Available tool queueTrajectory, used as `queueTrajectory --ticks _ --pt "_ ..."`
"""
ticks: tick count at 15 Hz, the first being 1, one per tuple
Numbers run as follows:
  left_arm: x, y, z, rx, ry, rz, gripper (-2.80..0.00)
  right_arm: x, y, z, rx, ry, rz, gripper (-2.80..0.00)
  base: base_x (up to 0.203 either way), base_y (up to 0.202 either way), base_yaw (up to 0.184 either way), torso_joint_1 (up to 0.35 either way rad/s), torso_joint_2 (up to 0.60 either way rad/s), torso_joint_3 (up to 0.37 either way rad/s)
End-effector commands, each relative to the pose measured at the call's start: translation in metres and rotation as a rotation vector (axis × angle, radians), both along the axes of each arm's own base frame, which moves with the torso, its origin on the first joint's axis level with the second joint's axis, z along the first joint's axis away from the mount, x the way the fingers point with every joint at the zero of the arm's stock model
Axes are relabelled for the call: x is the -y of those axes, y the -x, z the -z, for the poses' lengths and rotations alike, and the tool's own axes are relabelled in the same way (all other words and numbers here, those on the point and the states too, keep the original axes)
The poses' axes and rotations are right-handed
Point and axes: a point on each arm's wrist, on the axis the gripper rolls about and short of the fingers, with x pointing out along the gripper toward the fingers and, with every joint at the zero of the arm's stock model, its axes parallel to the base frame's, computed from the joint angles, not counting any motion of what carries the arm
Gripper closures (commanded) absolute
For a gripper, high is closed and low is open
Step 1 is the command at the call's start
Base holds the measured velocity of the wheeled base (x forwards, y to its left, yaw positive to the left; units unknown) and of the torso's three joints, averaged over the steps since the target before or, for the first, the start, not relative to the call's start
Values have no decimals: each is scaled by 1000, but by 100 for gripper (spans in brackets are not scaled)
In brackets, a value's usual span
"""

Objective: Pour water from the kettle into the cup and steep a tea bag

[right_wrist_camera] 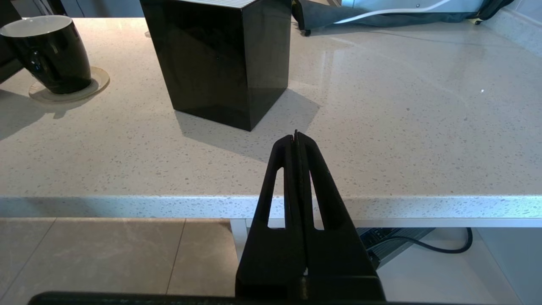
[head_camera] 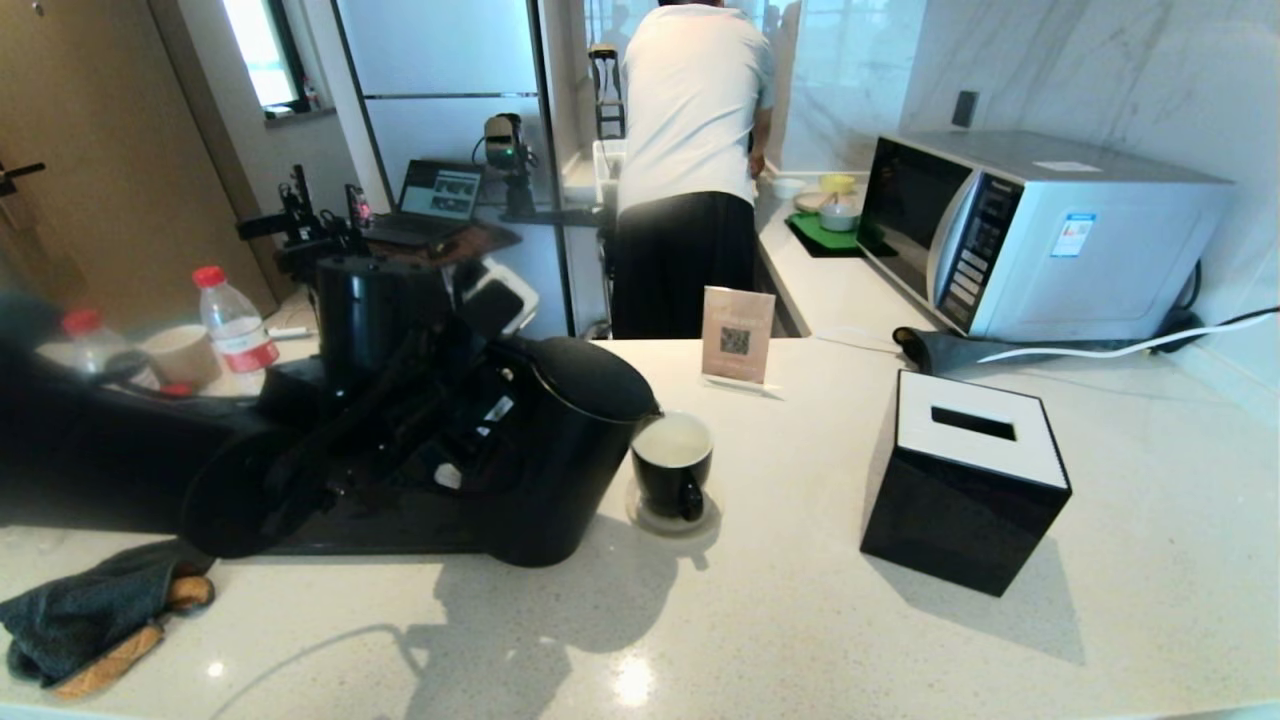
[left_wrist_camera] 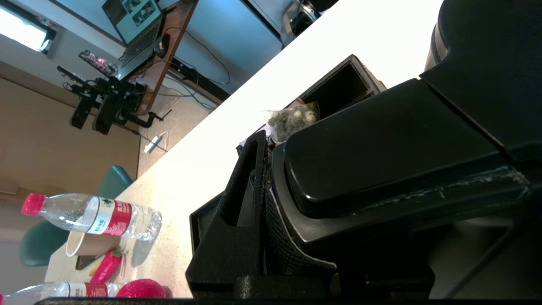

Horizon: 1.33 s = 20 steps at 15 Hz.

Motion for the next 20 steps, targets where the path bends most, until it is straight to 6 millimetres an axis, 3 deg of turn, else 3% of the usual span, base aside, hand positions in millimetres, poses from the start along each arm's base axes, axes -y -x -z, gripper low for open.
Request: queueTrajectory --ticks 1,20 --pt "0 0 -4 19 6 -2 0 0 0 0 -1 1 0 0 0 0 0 0 0 0" --pt "-5 8 -20 65 -4 -13 0 0 0 0 -1 1 0 0 0 0 0 0 0 0"
